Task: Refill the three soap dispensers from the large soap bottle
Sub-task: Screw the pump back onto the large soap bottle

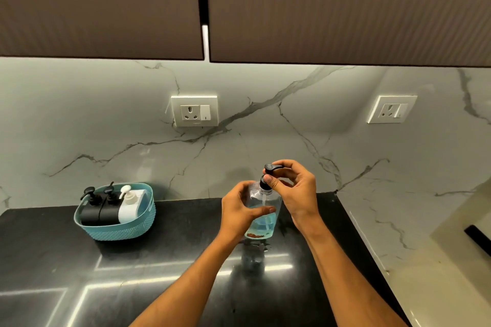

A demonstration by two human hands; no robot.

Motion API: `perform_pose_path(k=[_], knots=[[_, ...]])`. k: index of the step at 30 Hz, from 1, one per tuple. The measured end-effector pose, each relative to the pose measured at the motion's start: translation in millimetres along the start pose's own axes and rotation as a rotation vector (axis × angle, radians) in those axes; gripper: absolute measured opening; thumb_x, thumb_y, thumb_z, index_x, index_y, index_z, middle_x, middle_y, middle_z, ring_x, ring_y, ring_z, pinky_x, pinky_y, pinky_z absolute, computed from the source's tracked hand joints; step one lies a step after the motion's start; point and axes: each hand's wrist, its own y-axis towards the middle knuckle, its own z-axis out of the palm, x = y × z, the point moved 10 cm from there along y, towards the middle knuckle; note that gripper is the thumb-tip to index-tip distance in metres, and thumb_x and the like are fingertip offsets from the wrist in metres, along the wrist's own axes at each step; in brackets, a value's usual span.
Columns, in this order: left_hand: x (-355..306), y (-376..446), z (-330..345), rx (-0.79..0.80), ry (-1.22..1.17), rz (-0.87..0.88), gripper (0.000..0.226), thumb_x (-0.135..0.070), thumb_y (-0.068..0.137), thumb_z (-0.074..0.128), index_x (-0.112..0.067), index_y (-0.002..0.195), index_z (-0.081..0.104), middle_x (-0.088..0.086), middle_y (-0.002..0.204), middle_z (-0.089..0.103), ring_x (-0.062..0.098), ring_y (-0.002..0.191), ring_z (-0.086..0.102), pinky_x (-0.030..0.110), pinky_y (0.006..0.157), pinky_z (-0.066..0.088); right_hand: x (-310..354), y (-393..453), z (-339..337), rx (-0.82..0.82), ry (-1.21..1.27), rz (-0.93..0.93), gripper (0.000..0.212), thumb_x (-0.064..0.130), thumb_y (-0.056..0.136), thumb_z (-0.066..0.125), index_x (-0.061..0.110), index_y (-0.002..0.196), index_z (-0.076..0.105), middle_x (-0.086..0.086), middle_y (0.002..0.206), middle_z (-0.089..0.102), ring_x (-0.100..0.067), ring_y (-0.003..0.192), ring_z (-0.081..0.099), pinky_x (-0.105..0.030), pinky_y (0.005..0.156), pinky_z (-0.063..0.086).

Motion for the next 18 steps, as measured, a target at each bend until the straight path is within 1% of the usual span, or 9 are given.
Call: perform_pose_path(k=[3,5,7,9,10,12,14,16,18], knots=[[9.4,22.9,8.8,0.005,0.012,-0.019,0.065,-0.02,0.061,0.101,-0.025,0.116,0.068,-0.008,0.109,0.075,0.011,0.101,0.073,0.038,0.09,0.063,-15.3,19.1,0.5,0.045,-0.029,0.0,0.045,0.003,0.073,0.089,0.018,0.11,0.07,-0.002,0.104,0.077,-0.023,0.098,0.074,-0.039,0.085,0.062],[15.0,37.1,13.6,0.002,0.021,-0.024,0.066,-0.021,0.06,0.101,-0.026,0.116,0.067,-0.009,0.109,0.074,0.009,0.101,0.072,0.033,0.089,0.062,-25.8,30.8,1.6,0.071,-0.064,-0.001,0.052,0.001,0.071,0.09,0.019,0.115,0.069,-0.002,0.107,0.076,-0.022,0.102,0.073,-0.038,0.088,0.061],[20.4,51.2,19.9,0.004,0.031,-0.027,0.069,-0.024,0.059,0.102,-0.026,0.117,0.065,-0.009,0.11,0.073,0.008,0.103,0.07,0.025,0.088,0.06,-37.6,42.3,0.8,0.085,-0.117,0.0,0.054,0.003,0.07,0.09,0.02,0.118,0.07,0.002,0.109,0.076,-0.017,0.106,0.071,-0.033,0.092,0.059],[26.7,65.0,26.8,0.01,0.037,-0.033,0.07,-0.024,0.059,0.102,-0.024,0.119,0.065,-0.009,0.112,0.071,0.01,0.106,0.069,0.022,0.089,0.057,-52.8,52.3,-1.6,0.097,-0.187,0.024,0.053,0.009,0.07,0.092,0.023,0.116,0.071,0.008,0.11,0.075,-0.009,0.108,0.069,-0.028,0.095,0.055],[30.2,70.5,29.7,0.013,0.038,-0.038,0.071,-0.024,0.06,0.102,-0.022,0.12,0.064,-0.009,0.113,0.071,0.01,0.107,0.068,0.023,0.091,0.057,-61.5,54.7,-2.6,0.109,-0.207,0.052,0.052,0.011,0.07,0.092,0.025,0.116,0.072,0.01,0.111,0.075,-0.006,0.11,0.068,-0.026,0.095,0.054],[38.2,82.4,36.2,0.024,0.035,-0.059,0.07,-0.023,0.062,0.101,-0.019,0.122,0.064,-0.007,0.115,0.071,0.012,0.109,0.068,0.031,0.096,0.057,-80.7,58.9,-3.6,0.139,-0.218,0.112,0.053,0.01,0.072,0.091,0.026,0.118,0.072,0.011,0.113,0.075,-0.002,0.11,0.067,-0.024,0.095,0.054],[46.4,91.4,43.4,0.045,0.032,-0.081,0.069,-0.022,0.064,0.1,-0.018,0.123,0.063,-0.005,0.116,0.071,0.014,0.11,0.068,0.038,0.099,0.057,-96.7,62.5,-5.6,0.152,-0.231,0.153,0.054,0.008,0.074,0.089,0.021,0.123,0.071,0.009,0.117,0.074,0.002,0.11,0.065,-0.023,0.094,0.056],[54.5,95.9,49.2,0.06,0.037,-0.099,0.069,-0.02,0.064,0.099,-0.017,0.123,0.063,-0.004,0.116,0.071,0.015,0.11,0.068,0.041,0.1,0.057,-111.4,64.4,-7.6,0.17,-0.245,0.206,0.058,0.006,0.076,0.088,0.016,0.129,0.068,0.006,0.122,0.072,0.001,0.113,0.064,-0.023,0.096,0.055],[62.5,98.3,53.9,0.065,0.041,-0.111,0.069,-0.016,0.066,0.098,-0.014,0.125,0.062,0.0,0.118,0.07,0.017,0.112,0.067,0.043,0.102,0.056,-124.8,65.5,-7.8,0.203,-0.273,0.258,0.061,0.004,0.076,0.087,0.017,0.132,0.067,0.006,0.125,0.071,-0.002,0.117,0.062,-0.025,0.1,0.052]])
